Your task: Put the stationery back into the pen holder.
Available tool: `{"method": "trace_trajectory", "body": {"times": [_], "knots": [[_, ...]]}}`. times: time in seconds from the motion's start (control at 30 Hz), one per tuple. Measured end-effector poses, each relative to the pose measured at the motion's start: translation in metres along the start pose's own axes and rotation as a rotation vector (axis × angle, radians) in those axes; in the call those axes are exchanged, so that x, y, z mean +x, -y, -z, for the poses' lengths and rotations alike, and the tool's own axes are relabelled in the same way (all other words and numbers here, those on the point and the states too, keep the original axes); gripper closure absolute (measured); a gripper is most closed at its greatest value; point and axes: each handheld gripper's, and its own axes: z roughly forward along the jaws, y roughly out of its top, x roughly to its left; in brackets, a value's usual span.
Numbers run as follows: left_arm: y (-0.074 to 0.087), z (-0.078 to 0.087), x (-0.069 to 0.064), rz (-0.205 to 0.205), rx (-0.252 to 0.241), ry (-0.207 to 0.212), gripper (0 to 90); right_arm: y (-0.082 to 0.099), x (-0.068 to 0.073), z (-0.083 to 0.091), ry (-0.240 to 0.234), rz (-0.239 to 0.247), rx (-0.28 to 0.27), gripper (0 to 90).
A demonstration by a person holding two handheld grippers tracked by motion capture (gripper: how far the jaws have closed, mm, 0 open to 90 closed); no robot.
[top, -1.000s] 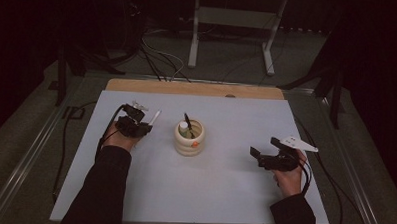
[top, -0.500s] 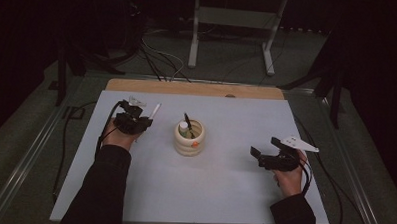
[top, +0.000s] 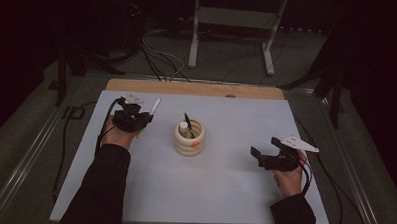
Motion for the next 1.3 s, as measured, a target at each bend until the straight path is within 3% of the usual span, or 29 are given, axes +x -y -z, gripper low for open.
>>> {"method": "trace_trajectory", "body": {"times": [0.3, 0.63, 1.0, 1.3], "knots": [[-0.0005, 0.0030, 0.0021, 0.006, -0.049, 0.023, 79.4, -0.0003, -0.0002, 0.0004, 0.001, -0.001, -0.004, 0.8], [-0.0009, 0.0034, 0.0021, 0.009, -0.100, 0.079, 79.4, -0.0005, 0.0005, 0.0006, 0.003, -0.003, -0.005, 0.8], [-0.0031, 0.0074, 0.0036, 0.060, -0.187, 0.167, 79.4, -0.0005, 0.0003, 0.0007, 0.003, -0.003, -0.006, 0.9], [-0.0057, 0.0095, 0.0033, 0.073, -0.219, 0.195, 79.4, -0.0004, 0.0004, 0.0002, 0.001, -0.002, -0.005, 0.8]]}}
